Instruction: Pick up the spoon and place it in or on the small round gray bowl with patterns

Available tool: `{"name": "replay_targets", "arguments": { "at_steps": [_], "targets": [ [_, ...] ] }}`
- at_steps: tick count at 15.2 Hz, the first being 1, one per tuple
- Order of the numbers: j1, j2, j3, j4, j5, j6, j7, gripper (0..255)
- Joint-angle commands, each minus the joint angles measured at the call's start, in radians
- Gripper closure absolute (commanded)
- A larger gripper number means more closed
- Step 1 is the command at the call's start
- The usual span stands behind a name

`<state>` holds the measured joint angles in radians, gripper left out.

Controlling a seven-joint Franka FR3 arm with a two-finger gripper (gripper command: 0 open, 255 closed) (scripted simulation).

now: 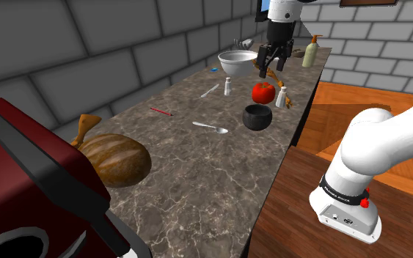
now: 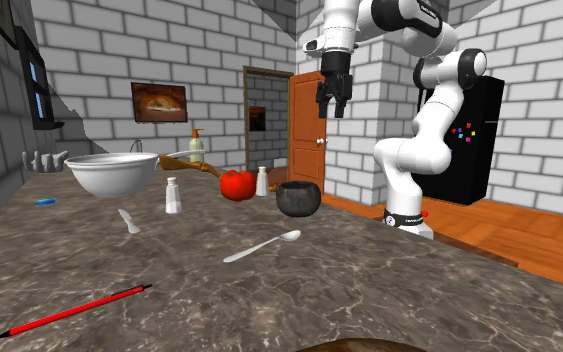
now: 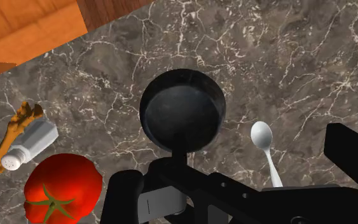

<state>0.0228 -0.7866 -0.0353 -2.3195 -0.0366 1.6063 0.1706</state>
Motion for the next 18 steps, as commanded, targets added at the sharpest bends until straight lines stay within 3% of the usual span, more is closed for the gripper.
{"name": "replay_targets", "arguments": {
  "at_steps": [1,10,18],
  "targets": [
    [0.000,0.000,0.000,0.000,0.000,0.000,0.000,0],
    [0.035,0.180,-0.005,-0.122,0.039,0.358,-0.017,0],
    [0.075,0.429,-0.008,-0.124,0.089,0.660,-0.051,0]
  ]
}}
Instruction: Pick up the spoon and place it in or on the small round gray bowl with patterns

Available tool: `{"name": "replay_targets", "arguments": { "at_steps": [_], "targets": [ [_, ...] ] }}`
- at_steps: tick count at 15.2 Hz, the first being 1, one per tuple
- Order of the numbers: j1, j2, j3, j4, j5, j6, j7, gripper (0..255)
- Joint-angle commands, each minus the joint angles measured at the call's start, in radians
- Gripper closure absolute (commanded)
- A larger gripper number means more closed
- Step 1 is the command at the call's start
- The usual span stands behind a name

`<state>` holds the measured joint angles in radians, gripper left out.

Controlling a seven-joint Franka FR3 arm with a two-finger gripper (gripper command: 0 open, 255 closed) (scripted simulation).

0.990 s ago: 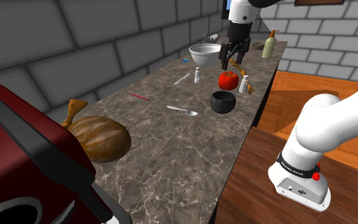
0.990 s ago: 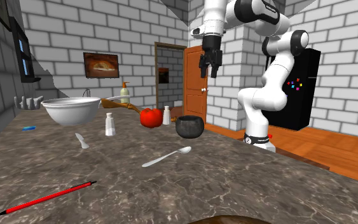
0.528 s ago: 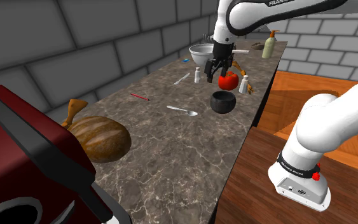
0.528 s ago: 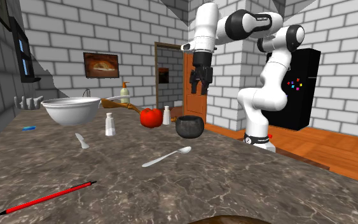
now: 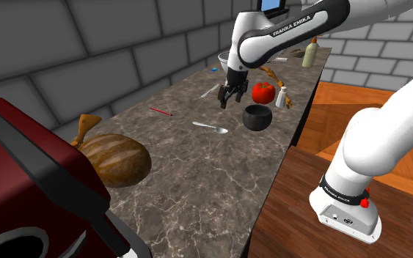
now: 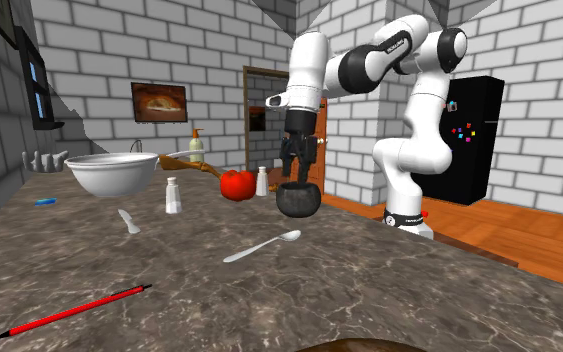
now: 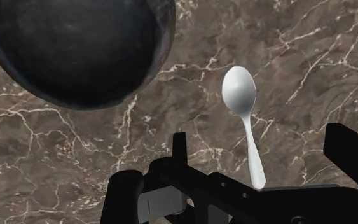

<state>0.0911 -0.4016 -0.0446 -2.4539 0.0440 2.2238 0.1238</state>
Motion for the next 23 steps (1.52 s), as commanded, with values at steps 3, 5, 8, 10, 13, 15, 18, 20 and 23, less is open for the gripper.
{"name": "replay_targets", "arguments": {
  "at_steps": [3,5,8,10,13,15,18,20,23],
  "targets": [
    [0.023,0.151,0.000,0.036,0.034,0.143,-0.024,0],
    [0.034,0.225,0.000,0.061,0.055,0.204,-0.040,0],
    [0.048,0.338,0.003,0.110,0.090,0.286,-0.069,0],
    [0.053,0.383,0.006,0.133,0.105,0.315,-0.081,0],
    [0.055,0.419,0.008,0.132,0.114,0.352,-0.087,0],
    [0.056,0.443,0.010,0.132,0.121,0.376,-0.092,0],
    [0.057,0.475,0.012,0.134,0.130,0.406,-0.098,0],
    [0.057,0.475,0.012,0.134,0.130,0.406,-0.098,0],
    [0.057,0.475,0.012,0.134,0.130,0.406,-0.098,0]
  ]
}}
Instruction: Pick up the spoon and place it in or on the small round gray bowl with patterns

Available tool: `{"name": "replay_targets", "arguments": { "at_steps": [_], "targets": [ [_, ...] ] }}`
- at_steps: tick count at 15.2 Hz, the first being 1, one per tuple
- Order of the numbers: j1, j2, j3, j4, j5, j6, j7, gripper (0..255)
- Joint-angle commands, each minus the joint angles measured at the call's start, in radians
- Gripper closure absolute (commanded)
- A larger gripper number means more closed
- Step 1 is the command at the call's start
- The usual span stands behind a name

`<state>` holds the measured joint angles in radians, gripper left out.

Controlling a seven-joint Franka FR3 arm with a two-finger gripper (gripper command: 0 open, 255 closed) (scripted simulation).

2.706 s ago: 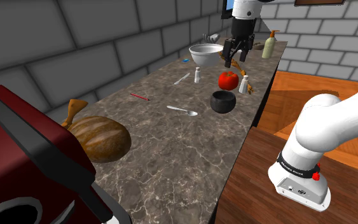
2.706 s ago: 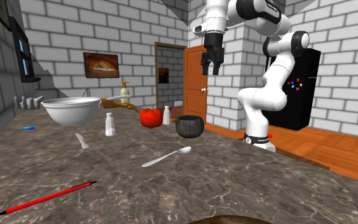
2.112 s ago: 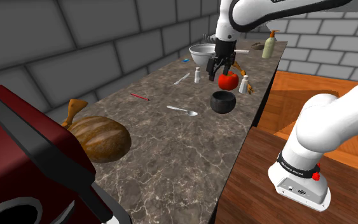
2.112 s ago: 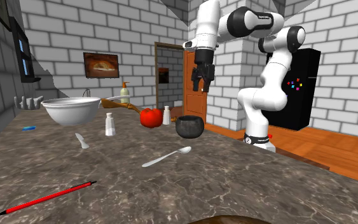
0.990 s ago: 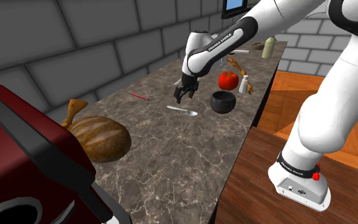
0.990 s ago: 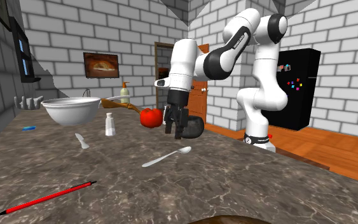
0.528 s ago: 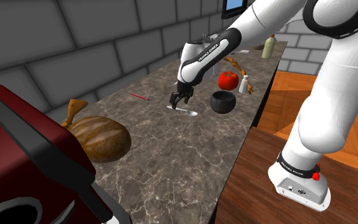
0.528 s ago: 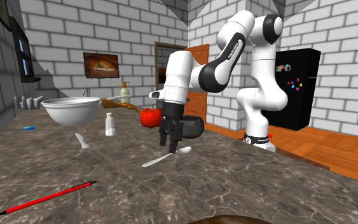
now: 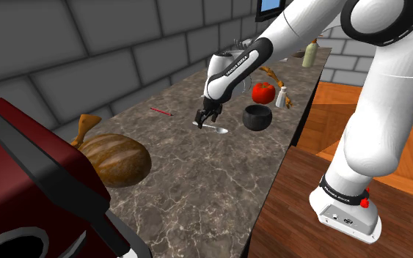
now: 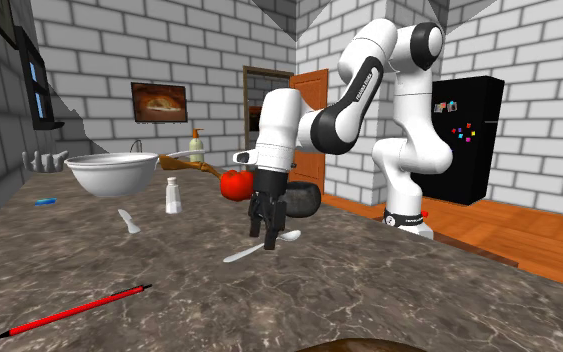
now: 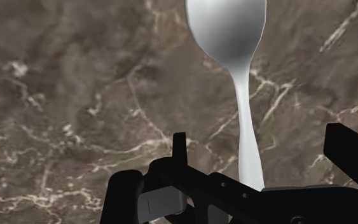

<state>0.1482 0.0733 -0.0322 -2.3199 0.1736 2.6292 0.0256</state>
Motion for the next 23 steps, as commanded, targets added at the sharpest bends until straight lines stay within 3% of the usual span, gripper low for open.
{"name": "replay_targets", "arguments": {
  "at_steps": [1,2,3,12,23],
  "targets": [
    [0.000,0.000,0.000,0.000,0.000,0.000,0.000,0],
    [0.000,0.000,0.000,0.000,0.000,0.000,0.000,0],
    [0.000,0.000,0.000,0.000,0.000,0.000,0.000,255],
    [0.000,0.000,0.000,0.000,0.000,0.000,0.000,255],
    [-0.002,-0.094,-0.005,0.051,-0.037,-0.144,0.036,255]
  ]
}}
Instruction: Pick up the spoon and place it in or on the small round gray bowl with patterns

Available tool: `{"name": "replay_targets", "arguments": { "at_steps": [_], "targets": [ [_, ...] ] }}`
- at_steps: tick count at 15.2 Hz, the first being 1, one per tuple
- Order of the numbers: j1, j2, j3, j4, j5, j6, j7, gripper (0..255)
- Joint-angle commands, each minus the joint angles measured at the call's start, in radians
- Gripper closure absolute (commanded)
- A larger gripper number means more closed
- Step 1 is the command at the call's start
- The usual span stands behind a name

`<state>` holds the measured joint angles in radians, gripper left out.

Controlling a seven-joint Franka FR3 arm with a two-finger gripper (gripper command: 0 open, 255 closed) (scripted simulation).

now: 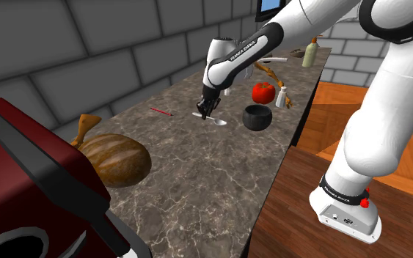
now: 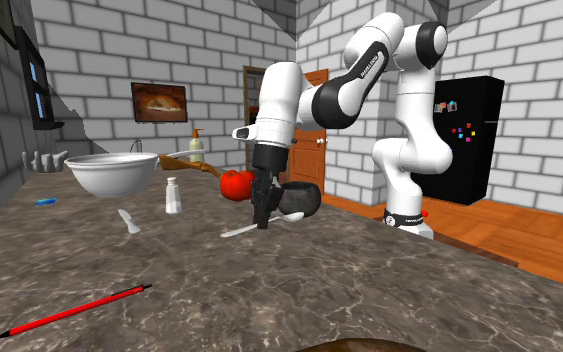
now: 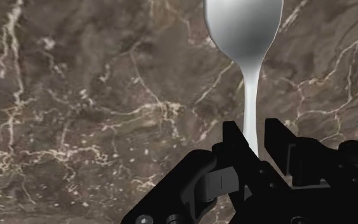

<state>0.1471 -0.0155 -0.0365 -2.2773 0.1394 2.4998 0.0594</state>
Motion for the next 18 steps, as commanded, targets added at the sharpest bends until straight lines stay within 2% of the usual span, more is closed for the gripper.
{"name": "replay_targets", "arguments": {
  "at_steps": [1,18],
  "targets": [
    [-0.001,-0.013,-0.001,0.015,-0.005,-0.028,0.005,255],
    [-0.005,-0.106,-0.002,0.149,-0.036,-0.254,0.040,255]
  ]
}}
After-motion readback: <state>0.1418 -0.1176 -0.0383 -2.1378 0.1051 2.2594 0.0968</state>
